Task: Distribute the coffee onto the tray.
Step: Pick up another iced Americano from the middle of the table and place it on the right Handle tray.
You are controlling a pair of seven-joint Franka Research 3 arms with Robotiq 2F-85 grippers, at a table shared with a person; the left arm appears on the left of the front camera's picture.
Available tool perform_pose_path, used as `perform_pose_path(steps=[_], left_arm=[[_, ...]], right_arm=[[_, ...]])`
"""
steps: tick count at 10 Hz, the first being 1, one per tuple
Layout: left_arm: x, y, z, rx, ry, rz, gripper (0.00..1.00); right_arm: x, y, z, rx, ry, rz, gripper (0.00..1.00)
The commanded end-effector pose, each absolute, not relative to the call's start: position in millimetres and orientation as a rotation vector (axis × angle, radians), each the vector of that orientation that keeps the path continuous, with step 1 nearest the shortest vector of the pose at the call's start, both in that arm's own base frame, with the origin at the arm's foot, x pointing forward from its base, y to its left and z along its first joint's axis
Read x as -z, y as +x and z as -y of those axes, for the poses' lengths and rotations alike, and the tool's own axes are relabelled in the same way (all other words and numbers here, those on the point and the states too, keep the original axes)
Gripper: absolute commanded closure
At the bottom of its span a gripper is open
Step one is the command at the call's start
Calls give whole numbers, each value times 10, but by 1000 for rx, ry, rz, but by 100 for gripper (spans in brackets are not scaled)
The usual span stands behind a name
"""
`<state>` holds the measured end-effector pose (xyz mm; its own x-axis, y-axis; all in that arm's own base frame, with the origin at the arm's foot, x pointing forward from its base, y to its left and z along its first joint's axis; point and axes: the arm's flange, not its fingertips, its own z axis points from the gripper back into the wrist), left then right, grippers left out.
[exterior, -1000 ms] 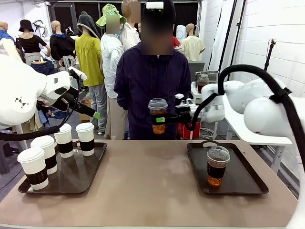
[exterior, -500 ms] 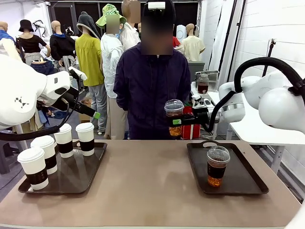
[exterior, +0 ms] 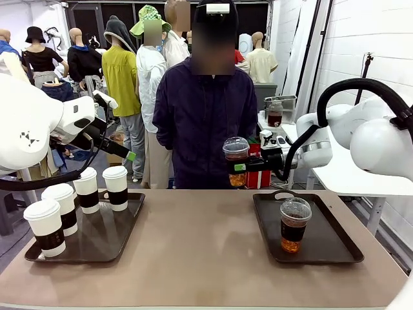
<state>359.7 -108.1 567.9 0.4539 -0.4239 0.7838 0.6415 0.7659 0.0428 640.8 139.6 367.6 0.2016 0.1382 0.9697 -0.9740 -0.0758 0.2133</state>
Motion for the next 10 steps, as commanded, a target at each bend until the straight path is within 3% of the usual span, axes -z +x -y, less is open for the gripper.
perform_pose_path(steps=[1,10], left_arm=[[-5672,3606,1066,667,-281,878,0],[-5672,3606,1066,667,-281,878,0]], right_arm=[[-3655,6414,-1274,-1190,1264,960,40],[-3206,6069,-30,-1126,1174,1115,40]])
